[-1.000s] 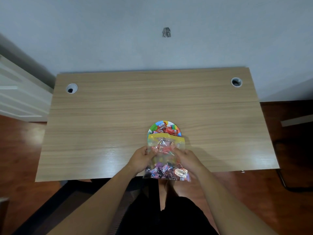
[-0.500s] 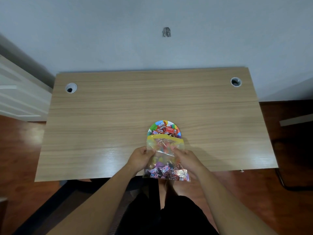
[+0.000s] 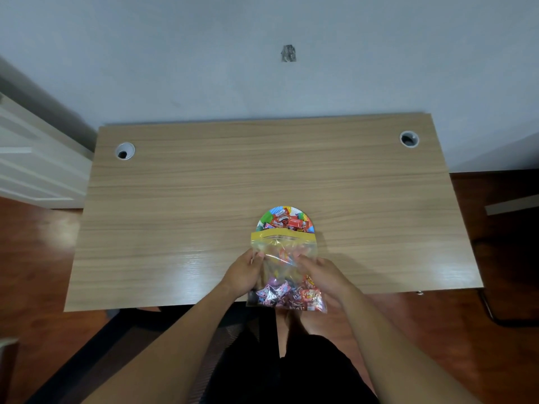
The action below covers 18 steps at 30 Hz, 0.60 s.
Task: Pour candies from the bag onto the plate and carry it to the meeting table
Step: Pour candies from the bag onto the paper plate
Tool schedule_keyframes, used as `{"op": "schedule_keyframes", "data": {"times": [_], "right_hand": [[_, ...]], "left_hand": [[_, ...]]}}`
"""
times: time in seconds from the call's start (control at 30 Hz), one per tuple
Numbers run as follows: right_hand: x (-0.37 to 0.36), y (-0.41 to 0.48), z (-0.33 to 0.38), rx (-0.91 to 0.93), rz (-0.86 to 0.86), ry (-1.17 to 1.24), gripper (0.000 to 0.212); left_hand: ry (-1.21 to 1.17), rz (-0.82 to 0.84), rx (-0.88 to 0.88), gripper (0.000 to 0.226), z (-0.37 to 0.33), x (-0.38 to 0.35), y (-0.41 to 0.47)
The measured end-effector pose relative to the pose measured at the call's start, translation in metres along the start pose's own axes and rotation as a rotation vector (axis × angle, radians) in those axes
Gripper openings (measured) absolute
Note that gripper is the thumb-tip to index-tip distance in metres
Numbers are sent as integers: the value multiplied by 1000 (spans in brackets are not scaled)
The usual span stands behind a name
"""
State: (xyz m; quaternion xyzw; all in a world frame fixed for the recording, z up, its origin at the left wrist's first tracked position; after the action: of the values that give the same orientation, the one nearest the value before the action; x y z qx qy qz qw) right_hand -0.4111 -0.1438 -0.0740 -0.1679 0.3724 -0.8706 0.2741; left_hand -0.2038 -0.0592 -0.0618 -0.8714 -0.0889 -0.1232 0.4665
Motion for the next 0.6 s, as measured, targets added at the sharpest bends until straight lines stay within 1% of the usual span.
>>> {"op": "schedule_keyframes", "data": {"times": [0.03,0.07,0.17,0.2,0.27,0.37,0.4,0.43,0.5,0.53,0.6], "right_hand": [[-1,-1,0,3,9,0,30],[-3,-2,-1,4,32,18,33],[-7,-2,-5,-3,104,40,67],[-8,-1,-7,0,117,37,71],[-10,-1,-8,3,129,41,63],[-13,1,-10,10,129,71,33],[-13,0,-9,10,114,82,29],[-13,1,-8,11,89,91,29],[-12,1,-7,26,60,101,42],[-13,1,-6,29,60,94,47],[-15,-1,-5,16,84,75,47]], "left_hand": [[26,8,-5,37,-1,0,-1],[41,15,-5,38,-2,-1,-1],[70,15,-10,41,-2,-1,0],[61,14,-8,42,-2,-1,0],[13,40,3,42,-1,-2,2],[-81,131,56,44,3,-5,0],[-104,163,70,44,4,-6,-2],[-119,191,74,45,2,-7,-6],[-132,217,54,54,1,-9,-7],[-136,223,44,62,2,-11,-6],[-169,245,32,85,5,-12,-3]]}}
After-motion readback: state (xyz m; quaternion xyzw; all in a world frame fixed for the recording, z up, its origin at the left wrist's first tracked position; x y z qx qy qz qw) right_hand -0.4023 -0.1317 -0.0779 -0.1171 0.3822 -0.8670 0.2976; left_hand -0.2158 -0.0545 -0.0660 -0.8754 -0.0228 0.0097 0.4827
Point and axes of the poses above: each hand's wrist, its own y-axis towards the middle knuckle, its own x-axis out of the back of the hand, z = x × y, the point moved 7 cm from there along y, towards the middle knuckle, and after that the axes turned 6 degrees about x, right-handed, at the moved point
